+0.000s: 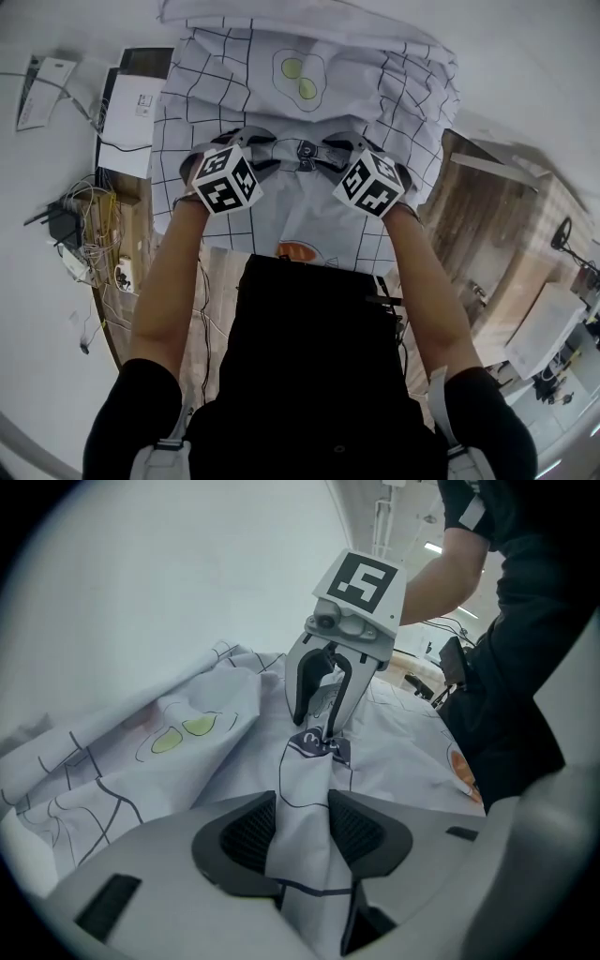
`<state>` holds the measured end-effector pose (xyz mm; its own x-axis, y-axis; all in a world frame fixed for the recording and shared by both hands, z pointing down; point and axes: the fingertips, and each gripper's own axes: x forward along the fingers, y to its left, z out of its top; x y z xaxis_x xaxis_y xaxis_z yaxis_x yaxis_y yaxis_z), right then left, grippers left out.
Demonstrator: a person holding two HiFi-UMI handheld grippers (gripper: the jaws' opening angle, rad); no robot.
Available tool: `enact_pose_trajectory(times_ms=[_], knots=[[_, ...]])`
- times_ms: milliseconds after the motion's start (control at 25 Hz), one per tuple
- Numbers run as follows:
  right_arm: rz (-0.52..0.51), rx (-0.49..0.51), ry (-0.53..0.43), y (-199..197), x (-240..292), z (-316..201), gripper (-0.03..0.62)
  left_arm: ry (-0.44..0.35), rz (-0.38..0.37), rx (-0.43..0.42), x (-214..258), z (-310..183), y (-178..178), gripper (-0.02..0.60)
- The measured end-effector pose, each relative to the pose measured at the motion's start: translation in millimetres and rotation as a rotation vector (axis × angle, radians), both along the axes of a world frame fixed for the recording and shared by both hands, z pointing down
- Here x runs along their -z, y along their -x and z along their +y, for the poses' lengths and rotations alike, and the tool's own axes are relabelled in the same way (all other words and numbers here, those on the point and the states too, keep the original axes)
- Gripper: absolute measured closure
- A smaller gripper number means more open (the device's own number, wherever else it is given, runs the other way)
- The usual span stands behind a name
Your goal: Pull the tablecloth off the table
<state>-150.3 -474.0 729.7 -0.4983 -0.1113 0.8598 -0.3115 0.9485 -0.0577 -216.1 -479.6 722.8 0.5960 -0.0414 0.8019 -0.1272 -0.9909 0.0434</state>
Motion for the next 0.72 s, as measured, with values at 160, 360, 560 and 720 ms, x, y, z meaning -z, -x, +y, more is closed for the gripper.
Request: enact_pose_trajectory(times_ms=[160,360,560,720], knots=[[0.002,0.012,0.010,1,0,6,0.518,-0.001,-0.002,-0.001,1,0,-1,0.436],[-0.004,0.005,0.013,2,3,9,0.563,0.003,-0.005,-0.002,3,4,0,0.499],[-0.021,-0.012,-0.006,1,16,8,0.568,-0.004,0.012,-0.006,14,8,1,0.547],[-0.048,-0.032,-0.023,0,33,9,0.569,-0.020,0.037,0.006,31,10,1,0.561]])
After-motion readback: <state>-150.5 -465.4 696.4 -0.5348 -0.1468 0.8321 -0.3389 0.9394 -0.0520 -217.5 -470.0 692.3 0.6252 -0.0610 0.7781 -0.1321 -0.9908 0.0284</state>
